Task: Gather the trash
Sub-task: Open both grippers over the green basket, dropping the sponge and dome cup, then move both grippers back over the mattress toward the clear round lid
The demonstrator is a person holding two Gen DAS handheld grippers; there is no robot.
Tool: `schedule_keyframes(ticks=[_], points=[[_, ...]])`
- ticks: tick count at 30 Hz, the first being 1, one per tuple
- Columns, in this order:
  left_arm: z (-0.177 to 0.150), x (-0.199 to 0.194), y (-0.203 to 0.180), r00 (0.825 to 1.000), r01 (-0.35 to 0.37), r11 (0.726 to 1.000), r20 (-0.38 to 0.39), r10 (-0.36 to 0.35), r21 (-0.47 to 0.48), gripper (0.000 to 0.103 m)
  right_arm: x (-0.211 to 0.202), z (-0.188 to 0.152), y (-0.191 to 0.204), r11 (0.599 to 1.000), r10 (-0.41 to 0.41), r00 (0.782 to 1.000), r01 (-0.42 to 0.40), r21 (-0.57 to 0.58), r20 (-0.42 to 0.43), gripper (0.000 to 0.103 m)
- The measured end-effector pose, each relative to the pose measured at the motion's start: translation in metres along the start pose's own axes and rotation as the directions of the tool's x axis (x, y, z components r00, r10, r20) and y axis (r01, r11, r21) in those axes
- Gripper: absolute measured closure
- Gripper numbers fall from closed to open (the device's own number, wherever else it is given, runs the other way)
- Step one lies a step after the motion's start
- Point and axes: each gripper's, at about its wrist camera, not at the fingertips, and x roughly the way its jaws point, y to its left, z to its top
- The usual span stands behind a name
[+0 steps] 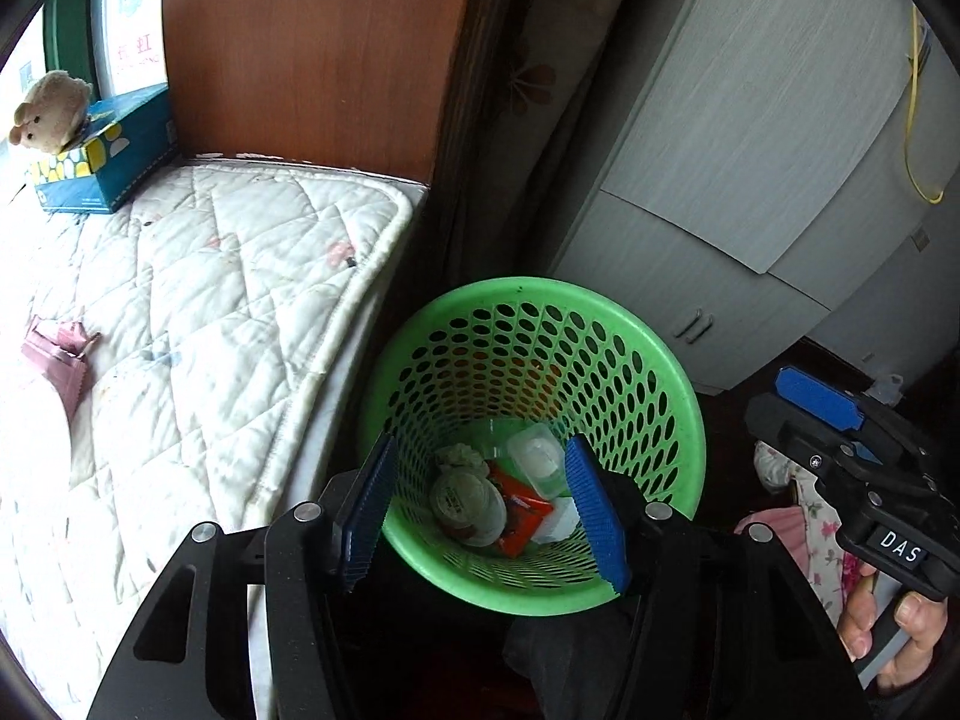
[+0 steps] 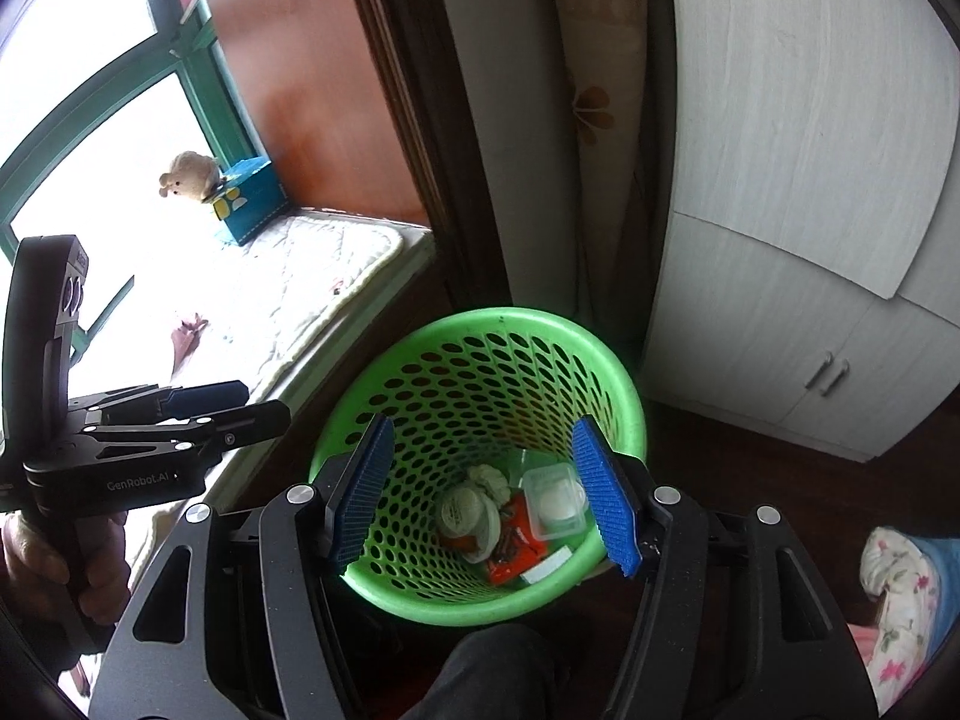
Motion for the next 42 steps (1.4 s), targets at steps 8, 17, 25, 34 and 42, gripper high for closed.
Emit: schedule_keyframes(ticks=[8, 17, 25, 34, 42], points=[[0.001, -0.035, 0.043, 0.992, -0.107, 0.994, 0.064, 0.109, -0.039, 0.033, 0.003, 0.005, 0.024, 0.999, 0.031, 1.0, -0.03, -0.039, 0.005, 0.031], [-0.003, -0.068, 0.12, 0.945, -0.289, 0.945, 0.111, 0.307, -0.149, 0.01, 0.015, 0.016, 0.061, 0.993, 0.089, 0.996, -0.09, -0.08, -0.006, 0.025], [-0.019, -0.066, 0.198, 0.923, -0.359, 0.907, 0.063, 0.38, -0.222, 0.009, 0.031, 0.024, 0.101, 0.983, 0.134, 0.991, -0.136, -0.126, -0.026, 0.022], [-0.025, -0.046, 0.232, 0.933, -0.34, 0.909, 0.034, 0.358, -0.242, 0.009, 0.054, 0.032, 0.141, 0.969, 0.172, 0.983, -0.181, -0.167, -0.064, 0.022], [-0.024, -0.033, 0.241, 0.935, -0.341, 0.913, 0.019, 0.354, -0.224, 0.009, 0.073, 0.037, 0.167, 0.958, 0.19, 0.977, -0.206, -0.199, -0.098, 0.022]])
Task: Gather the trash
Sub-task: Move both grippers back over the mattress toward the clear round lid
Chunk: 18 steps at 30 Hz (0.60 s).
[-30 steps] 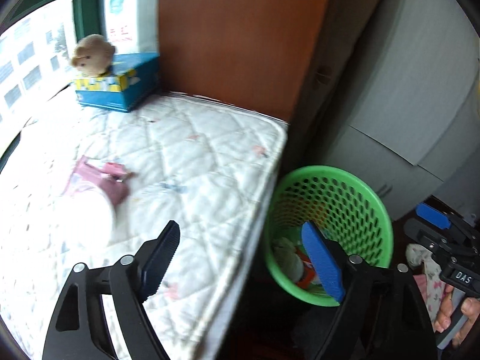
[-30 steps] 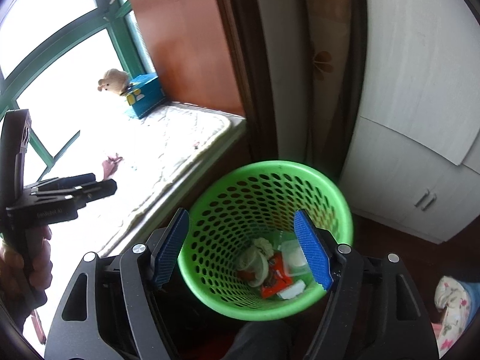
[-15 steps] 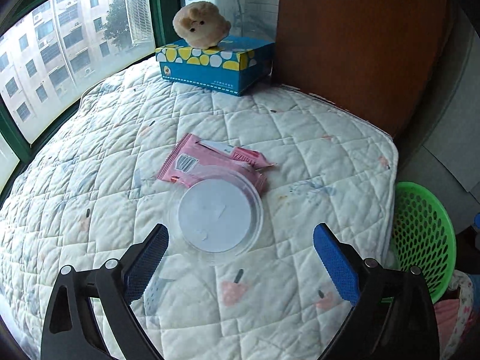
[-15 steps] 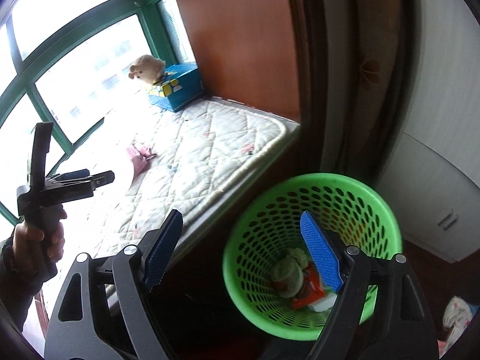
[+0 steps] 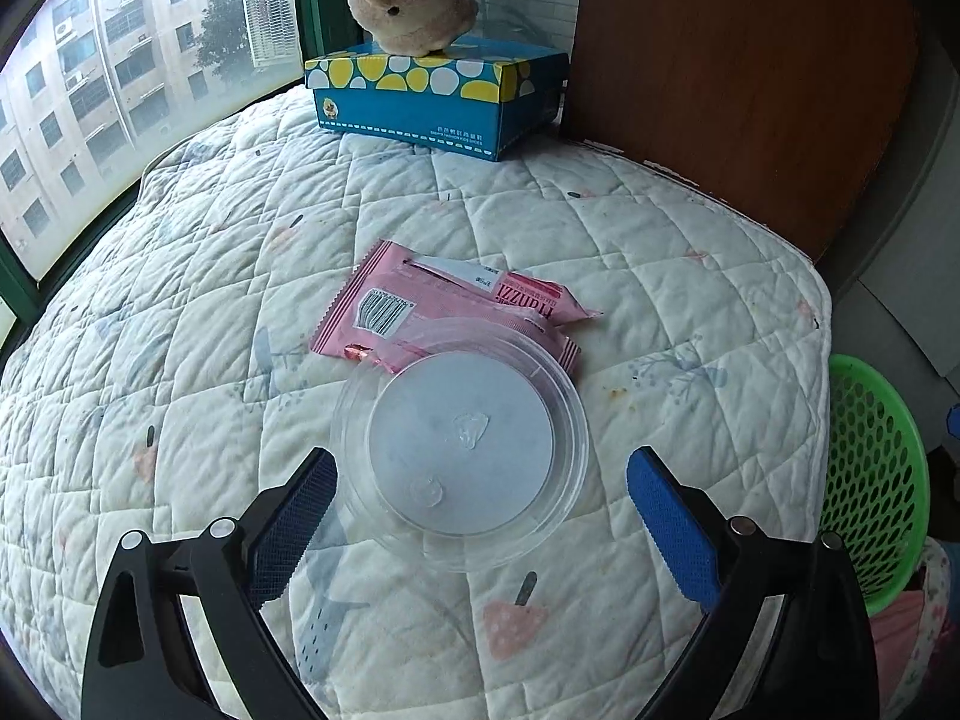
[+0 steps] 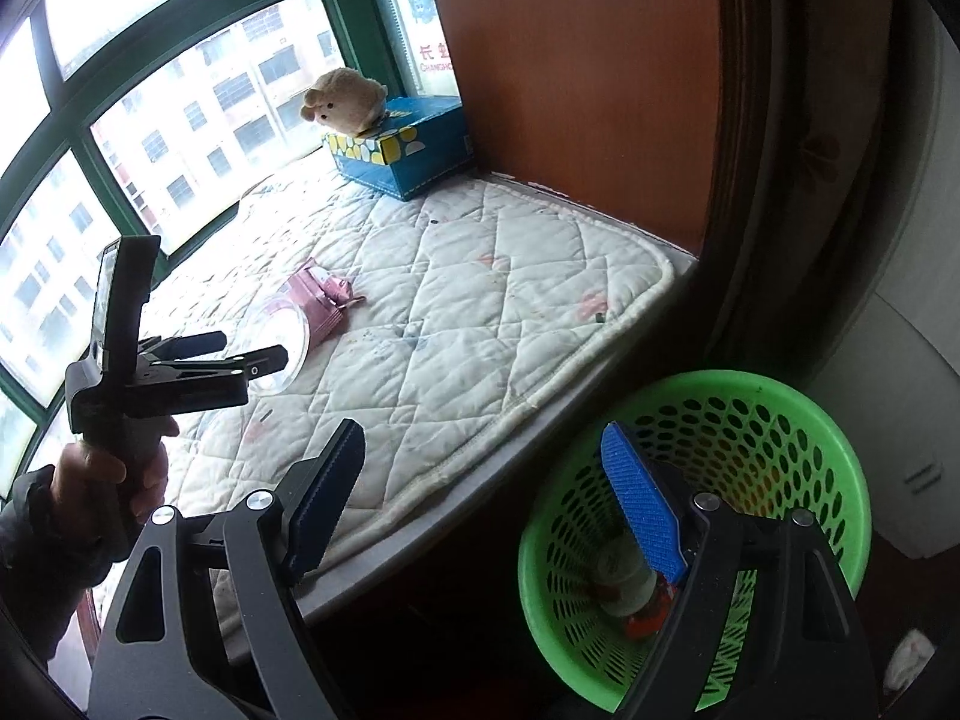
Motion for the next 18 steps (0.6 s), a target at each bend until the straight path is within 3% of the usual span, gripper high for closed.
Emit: schedule_keyframes(ticks=[15, 16, 18], points=[[0.0, 0.017, 0.002, 1.0, 0.024, 1.0, -0.01, -0.023, 0.017, 0.01, 0.03, 0.019, 0.019, 0.998, 0.03, 0.999, -0.031, -0.053, -0.029, 0.019], [-0.001, 0.017, 0.003, 1.0, 0.027, 0.999, -0.005, -0.027, 0.019, 0.012, 0.031, 0.02, 0.019, 0.998, 0.03, 0.999, -0.032, -0.054, -0.031, 0.019], [-0.001, 0.018, 0.003, 0.999, 0.035, 0.999, -0.008, -0.035, 0.023, 0.027, 0.034, 0.021, 0.02, 0.998, 0.031, 0.999, -0.033, -0.059, -0.034, 0.019]])
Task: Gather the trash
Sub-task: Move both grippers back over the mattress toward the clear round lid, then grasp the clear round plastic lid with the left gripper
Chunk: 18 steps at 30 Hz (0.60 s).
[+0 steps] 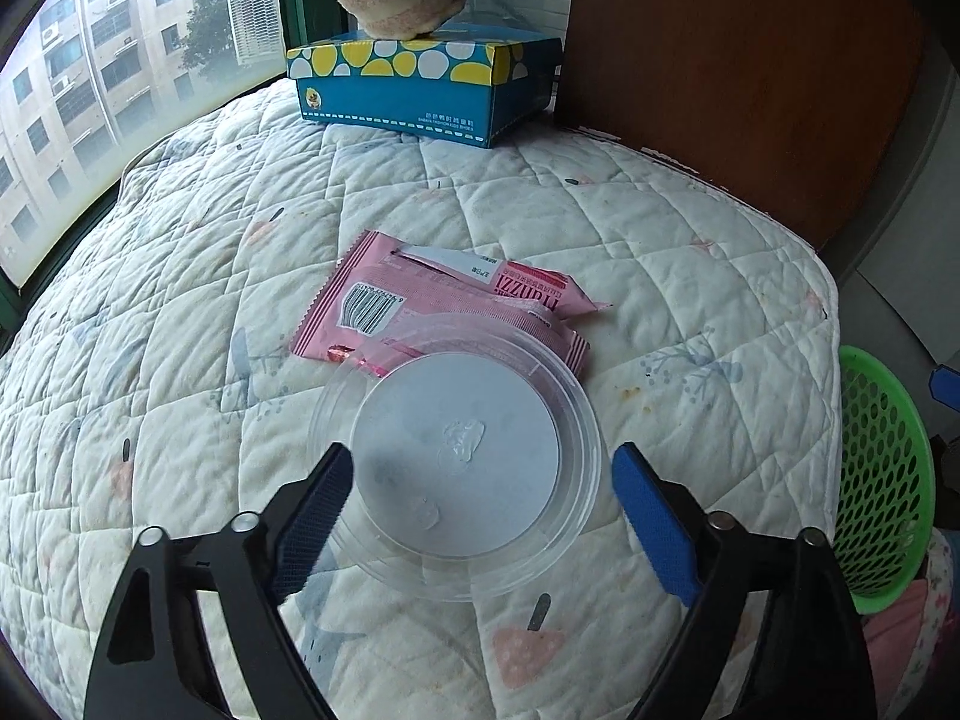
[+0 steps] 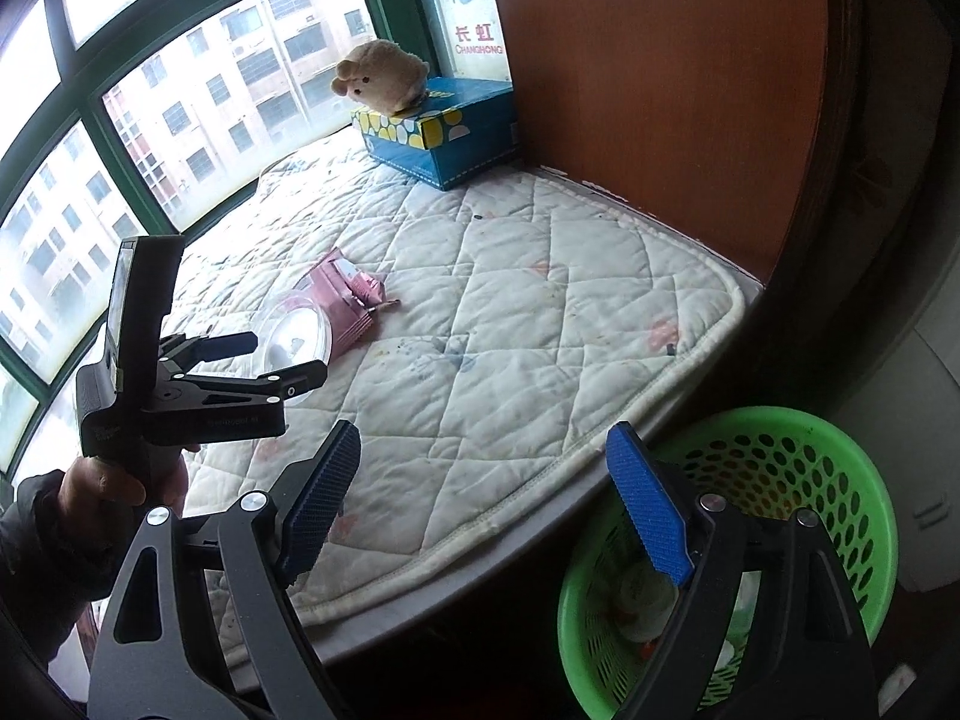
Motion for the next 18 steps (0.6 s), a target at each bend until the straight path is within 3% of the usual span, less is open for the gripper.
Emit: schedule_keyframes(ticks=[2, 6, 10, 16, 18], points=[[-0.001, 0.001, 0.002, 1.0, 0.008, 1.0, -0.006, -0.008, -0.005, 0.033, 0.003, 0.002, 0.001, 1.0, 0.003, 1.0, -0.003, -0.003, -0.003, 0.019], [-0.001, -0.006, 0.003, 0.999, 0.038, 0.999, 0.007, -0.038, 0.0, 0.053, 0.008, 0.007, 0.005, 1.0, 0.01, 1.0, -0.01, -0.015, -0.007, 0.019], [0.0, -0.02, 0.007, 0.998, 0.047, 0.999, 0.033, -0.048, 0.014, 0.062, 0.016, 0.016, 0.011, 0.999, 0.026, 1.0, -0.026, -0.027, -0.011, 0.019], [0.0, -0.033, 0.018, 0.996, 0.079, 0.997, 0.047, -0.079, -0.002, 0.064, 0.03, 0.024, 0.023, 0.998, 0.05, 0.998, -0.051, -0.046, -0.023, 0.019], [-0.002, -0.033, 0.019, 0.995, 0.09, 0.996, 0.046, -0.09, -0.003, 0.06, 0.032, 0.023, 0.026, 0.997, 0.055, 0.998, -0.057, -0.048, -0.027, 0.019]])
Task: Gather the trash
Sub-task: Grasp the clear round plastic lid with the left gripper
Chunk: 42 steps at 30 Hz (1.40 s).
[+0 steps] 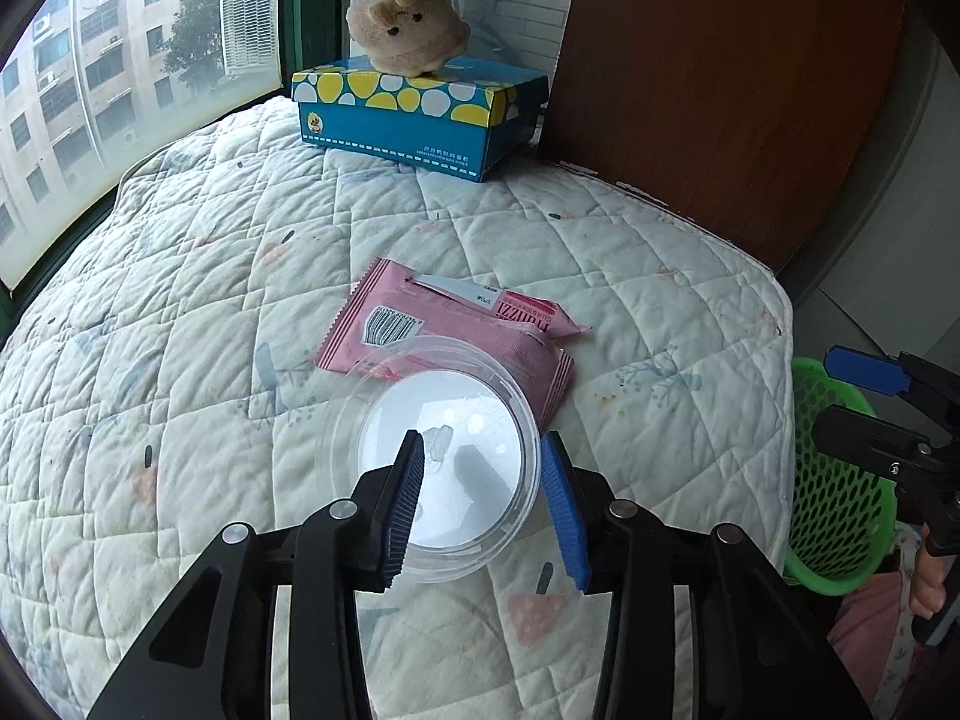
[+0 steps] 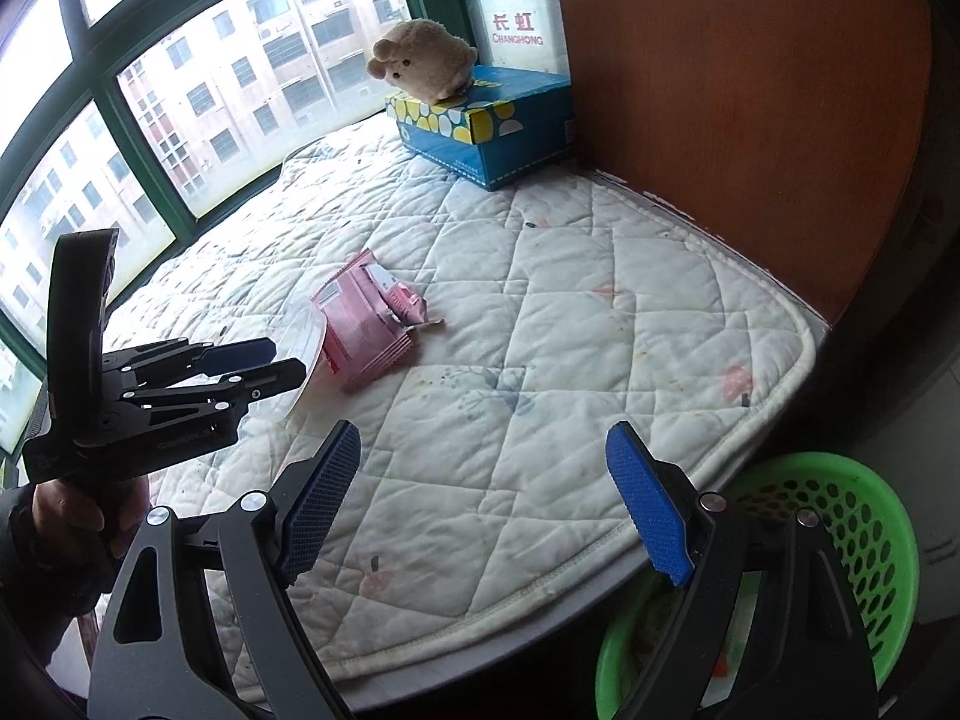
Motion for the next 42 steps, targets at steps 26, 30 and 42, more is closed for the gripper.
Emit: schedule_keyframes(ticks=[26, 30, 42], points=[[-0.004, 0.03, 0.01, 0.998, -0.059, 0.996, -0.023, 0.061, 0.066, 0.008, 0.014, 0.003, -0.002, 1.0, -0.002, 1.0, 0.001, -0.025, -0.022, 0.019], [-0.003, 0.031, 0.012, 0.998, -0.05, 0.997, -0.028, 0.052, 0.063, 0.008, 0.016, 0.004, 0.0, 0.999, 0.003, 1.0, -0.003, -0.037, -0.023, 0.019], [-0.004, 0.027, 0.03, 0.999, 0.031, 1.0, -0.032, -0.031, -0.002, 0.007, 0.021, 0.006, 0.001, 0.999, 0.01, 1.0, -0.011, -0.037, -0.026, 0.019]])
